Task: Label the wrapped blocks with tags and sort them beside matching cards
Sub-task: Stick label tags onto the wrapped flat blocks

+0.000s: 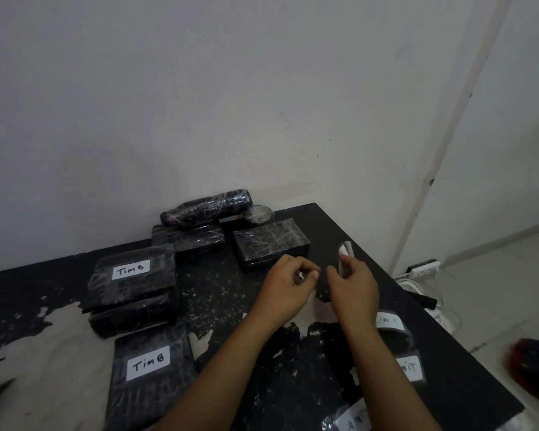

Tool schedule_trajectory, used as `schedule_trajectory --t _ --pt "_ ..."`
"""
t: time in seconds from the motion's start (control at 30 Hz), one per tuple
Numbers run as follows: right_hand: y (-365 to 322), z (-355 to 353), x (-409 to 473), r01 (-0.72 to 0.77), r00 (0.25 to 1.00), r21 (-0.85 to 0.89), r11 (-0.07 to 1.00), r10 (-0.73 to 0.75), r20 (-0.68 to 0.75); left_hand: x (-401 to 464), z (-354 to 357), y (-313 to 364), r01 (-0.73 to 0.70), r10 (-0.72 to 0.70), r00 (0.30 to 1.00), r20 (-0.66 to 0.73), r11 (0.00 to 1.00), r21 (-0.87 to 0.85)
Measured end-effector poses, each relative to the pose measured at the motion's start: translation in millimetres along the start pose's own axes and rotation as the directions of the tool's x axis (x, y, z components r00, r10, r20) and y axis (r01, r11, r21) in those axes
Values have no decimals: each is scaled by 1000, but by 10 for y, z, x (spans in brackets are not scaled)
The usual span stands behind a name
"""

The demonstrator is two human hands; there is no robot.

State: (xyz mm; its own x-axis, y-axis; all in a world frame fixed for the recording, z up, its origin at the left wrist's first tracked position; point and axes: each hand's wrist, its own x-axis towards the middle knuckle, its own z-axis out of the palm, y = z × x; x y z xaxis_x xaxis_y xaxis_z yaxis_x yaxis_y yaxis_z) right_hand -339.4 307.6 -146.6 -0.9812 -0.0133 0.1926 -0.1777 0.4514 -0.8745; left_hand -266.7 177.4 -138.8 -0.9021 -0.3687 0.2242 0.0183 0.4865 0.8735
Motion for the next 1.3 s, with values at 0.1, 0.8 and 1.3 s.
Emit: schedule_trajectory --t 0.1,0.8,1.3 --pt "-48 4 -110 245 967 -155 957 -252 -24 -26 -84 21 -1 0 1000 -16 1000 -22" --pt "-730 78 -1065 657 746 -45 752 -640 184 -670 -1067 353 298 -356 919 -166 907 -297" --pt "-890 206 -1523 867 493 -261 424 -807 325 -997 -1579 521 571 -637 770 30 669 -475"
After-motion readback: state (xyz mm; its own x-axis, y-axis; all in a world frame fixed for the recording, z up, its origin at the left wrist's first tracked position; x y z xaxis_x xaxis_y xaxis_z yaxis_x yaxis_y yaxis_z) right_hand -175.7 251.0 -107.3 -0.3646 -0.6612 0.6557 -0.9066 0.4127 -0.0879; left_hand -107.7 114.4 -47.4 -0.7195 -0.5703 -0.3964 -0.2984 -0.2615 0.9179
